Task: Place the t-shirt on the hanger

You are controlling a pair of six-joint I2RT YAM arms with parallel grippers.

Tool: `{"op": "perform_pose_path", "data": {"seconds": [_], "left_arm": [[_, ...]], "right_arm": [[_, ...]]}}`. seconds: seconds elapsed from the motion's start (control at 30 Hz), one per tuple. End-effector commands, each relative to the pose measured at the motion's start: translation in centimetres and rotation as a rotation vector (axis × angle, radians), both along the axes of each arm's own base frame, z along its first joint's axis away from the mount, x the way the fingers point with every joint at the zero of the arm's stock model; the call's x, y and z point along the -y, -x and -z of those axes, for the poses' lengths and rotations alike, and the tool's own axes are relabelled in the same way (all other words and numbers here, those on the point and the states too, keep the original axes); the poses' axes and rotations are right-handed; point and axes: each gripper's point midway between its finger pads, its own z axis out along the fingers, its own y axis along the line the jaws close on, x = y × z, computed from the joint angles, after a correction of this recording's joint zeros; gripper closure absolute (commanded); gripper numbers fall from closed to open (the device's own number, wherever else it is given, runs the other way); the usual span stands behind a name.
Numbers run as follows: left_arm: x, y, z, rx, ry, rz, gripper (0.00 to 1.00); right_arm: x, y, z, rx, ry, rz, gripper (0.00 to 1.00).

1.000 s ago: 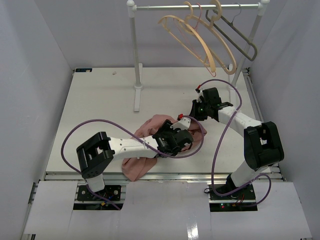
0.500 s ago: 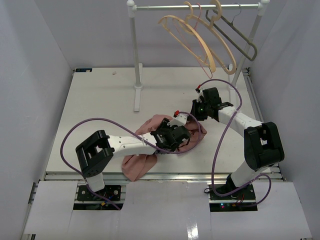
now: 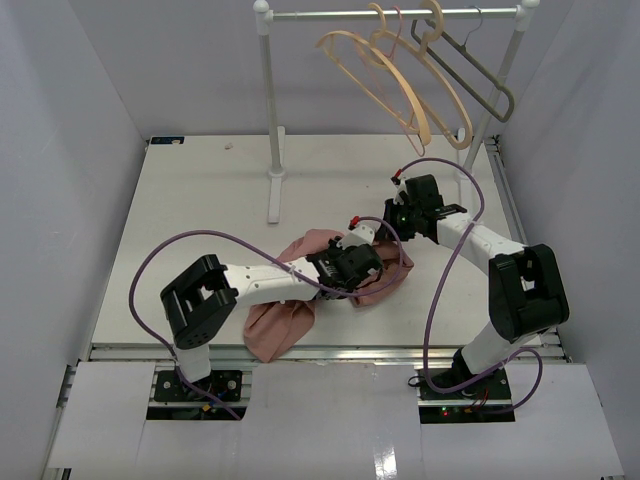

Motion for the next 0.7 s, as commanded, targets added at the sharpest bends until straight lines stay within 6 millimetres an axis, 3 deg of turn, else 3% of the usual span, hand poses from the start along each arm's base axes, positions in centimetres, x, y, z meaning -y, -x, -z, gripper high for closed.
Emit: {"op": "perform_pose_path", "data": {"seconds": [0.0, 0.07, 0.23, 0.4, 0.43, 0.57, 0.67], "left_arm": [[-0.6, -0.3, -0.9, 0.005, -0.005, -0.065, 0.92], [-1.1, -0.4, -1.4, 0.01, -0.003, -0.086, 0.99], [-3.5, -0.7, -5.2, 0.068, 0.073, -0.182, 1.0], [-4.5, 0.2, -9.1, 0.081, 0.212, -0.195, 1.0], [-4.4, 0.5, -9.7, 0.073, 0.236, -0.181, 1.0], [-4.8, 2.1, -12.0, 0.046, 0.332, -0.135, 1.0], [-4.9, 3.5, -13.2, 0.034, 0.392, -0.112, 1.0]], "right_arm": [[-0.2, -0.5, -2.1, 0.077, -0.029, -0.013, 0.92], [-0.1, -0.4, -2.1, 0.077, -0.029, -0.011, 0.92], [0.7, 0.4, -2.8, 0.079, 0.013, 0.027, 0.92], [1.4, 3.1, -6.8, 0.183, 0.007, 0.066, 0.92], [1.6, 3.8, -8.4, 0.227, 0.019, 0.08, 0.92], [0.8, 7.2, -12.3, 0.323, 0.019, 0.076, 0.92], [0.6, 9.5, -14.1, 0.365, -0.006, 0.087, 0.92]]}}
